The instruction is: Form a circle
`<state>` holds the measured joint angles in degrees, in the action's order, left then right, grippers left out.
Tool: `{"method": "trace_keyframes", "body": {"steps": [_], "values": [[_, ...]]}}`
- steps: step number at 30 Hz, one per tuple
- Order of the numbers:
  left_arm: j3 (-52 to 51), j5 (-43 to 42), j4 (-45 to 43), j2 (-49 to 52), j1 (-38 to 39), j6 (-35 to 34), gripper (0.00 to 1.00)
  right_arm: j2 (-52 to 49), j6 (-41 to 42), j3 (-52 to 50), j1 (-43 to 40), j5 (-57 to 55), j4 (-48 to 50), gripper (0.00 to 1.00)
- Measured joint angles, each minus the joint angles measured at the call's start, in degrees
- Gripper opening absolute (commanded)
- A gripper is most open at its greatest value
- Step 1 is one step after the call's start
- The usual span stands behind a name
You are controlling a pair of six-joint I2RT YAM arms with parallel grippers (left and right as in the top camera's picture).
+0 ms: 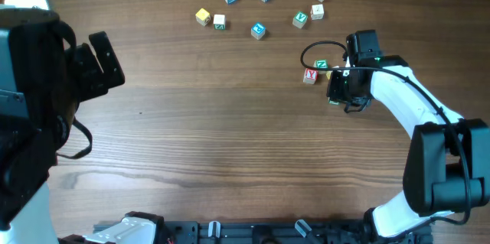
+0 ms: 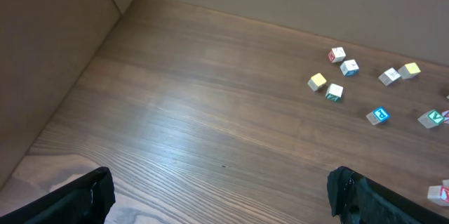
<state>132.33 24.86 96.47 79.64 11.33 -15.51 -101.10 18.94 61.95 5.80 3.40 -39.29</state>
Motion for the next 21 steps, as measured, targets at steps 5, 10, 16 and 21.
{"method": "trace_keyframes", "body": {"steps": [5,10,16,21], "values": [[0.00,0.00,0.02,0.00,0.00,0.00,1.00,0.00,-0.02,0.00,0.00,0.00,0.46,0.31],[0.00,0.00,0.02,0.00,0.00,0.00,1.00,-0.33,-0.61,0.00,0.02,-0.22,0.85,0.50],[0.00,0.00,0.02,0.00,0.00,0.00,1.00,-0.70,-0.66,0.00,0.02,-0.24,0.85,0.49],[0.00,0.00,0.02,0.00,0.00,0.00,1.00,-0.79,-0.59,0.00,0.02,-0.24,0.85,0.39]]}}
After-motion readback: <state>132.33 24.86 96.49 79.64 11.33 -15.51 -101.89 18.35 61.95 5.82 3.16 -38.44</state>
